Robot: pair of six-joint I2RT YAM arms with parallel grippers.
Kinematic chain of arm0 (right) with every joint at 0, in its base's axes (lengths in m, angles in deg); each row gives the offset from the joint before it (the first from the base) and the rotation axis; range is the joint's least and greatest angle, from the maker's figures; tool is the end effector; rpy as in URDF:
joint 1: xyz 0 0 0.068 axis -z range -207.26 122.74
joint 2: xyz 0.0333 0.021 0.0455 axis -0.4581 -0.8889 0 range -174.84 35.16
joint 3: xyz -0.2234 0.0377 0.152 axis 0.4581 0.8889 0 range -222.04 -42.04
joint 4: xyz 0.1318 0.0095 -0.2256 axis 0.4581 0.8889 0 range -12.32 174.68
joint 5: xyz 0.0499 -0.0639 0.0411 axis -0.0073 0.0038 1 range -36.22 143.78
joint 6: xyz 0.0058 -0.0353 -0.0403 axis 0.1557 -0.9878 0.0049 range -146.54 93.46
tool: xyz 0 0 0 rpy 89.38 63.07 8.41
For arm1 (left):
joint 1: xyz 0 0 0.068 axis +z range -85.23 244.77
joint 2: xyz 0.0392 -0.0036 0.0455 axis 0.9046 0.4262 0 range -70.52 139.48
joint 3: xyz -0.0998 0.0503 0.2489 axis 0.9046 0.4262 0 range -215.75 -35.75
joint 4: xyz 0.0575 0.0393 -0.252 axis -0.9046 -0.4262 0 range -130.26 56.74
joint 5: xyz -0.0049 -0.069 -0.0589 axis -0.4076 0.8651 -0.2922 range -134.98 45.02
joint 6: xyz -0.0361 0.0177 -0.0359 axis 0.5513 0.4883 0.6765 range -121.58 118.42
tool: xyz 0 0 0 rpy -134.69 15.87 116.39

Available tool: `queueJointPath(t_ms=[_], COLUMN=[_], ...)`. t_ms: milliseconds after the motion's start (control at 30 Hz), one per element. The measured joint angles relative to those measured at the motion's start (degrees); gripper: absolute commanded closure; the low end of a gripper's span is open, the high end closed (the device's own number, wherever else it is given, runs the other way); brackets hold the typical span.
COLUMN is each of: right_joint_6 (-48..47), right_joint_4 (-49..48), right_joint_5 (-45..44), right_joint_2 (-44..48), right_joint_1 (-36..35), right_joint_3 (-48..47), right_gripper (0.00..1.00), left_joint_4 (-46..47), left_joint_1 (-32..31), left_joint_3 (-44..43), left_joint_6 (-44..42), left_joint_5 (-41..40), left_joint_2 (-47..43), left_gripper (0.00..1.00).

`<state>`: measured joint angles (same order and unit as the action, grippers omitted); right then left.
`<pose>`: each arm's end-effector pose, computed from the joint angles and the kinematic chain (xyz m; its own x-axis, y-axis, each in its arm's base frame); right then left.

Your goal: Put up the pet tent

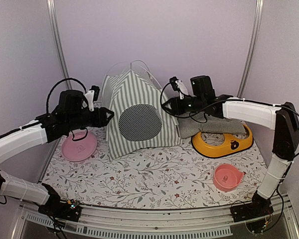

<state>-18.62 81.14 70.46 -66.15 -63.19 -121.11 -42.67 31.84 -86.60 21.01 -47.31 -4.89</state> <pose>0.3330 0.2538 0.2884 -0.4543 -0.1661 -0.8752 -0.7157 0.6530 0.2476 0.2216 -0.1418 0.3046 -0.5142 -0.1242 -0.8486 0.3407 0.8784 -0.3351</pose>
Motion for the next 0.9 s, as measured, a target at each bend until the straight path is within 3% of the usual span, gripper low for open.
queueJointPath(t_ms=[67,167,233,333,400,500,667,767,900], right_joint_6=[0.0,0.0,0.0,0.6,1.3,1.7,1.0,0.0,-1.4], right_joint_4=[0.2,0.1,0.3,0.3,0.5,0.2,0.1,0.7,0.9], right_joint_5=[0.9,1.8,1.9,1.8,1.7,1.6,1.9,0.9,-2.2], right_joint_2=[-0.6,0.1,1.3,4.9,7.5,10.8,14.3,16.9,22.0], right_joint_1=[0.0,-0.1,-0.3,-1.2,-2.1,-4.7,-8.9,-9.7,-7.9], right_joint_3=[-1.9,-2.4,-2.3,-2.2,-2.2,-2.4,-3.9,-3.7,-1.8], right_gripper=[0.93,1.00,1.00,0.99,0.85,0.53,0.14,0.02,0.01], left_joint_4=[-0.5,-1.2,-1.7,-2.4,-2.5,-1.9,-0.5,1.5,4.3], left_joint_1=[0.0,0.0,0.0,-0.3,-0.2,0.5,7.1,13.3,20.0], left_joint_3=[-2.6,-6.8,-10.4,-15.3,-17.6,-20.3,-23.3,-24.7,-26.9], left_joint_6=[-0.7,-1.3,-3.5,-6.8,-9.3,-13.7,-21.0,-24.0,-27.5], left_joint_5=[-0.7,-2.3,-4.1,-5.0,-5.7,-5.7,3.0,13.7,26.9], left_joint_2=[3.0,5.9,7.1,8.0,8.4,8.8,9.4,10.1,11.9], left_gripper=[0.76,0.95,1.00,1.00,1.00,1.00,1.00,1.00,1.00])
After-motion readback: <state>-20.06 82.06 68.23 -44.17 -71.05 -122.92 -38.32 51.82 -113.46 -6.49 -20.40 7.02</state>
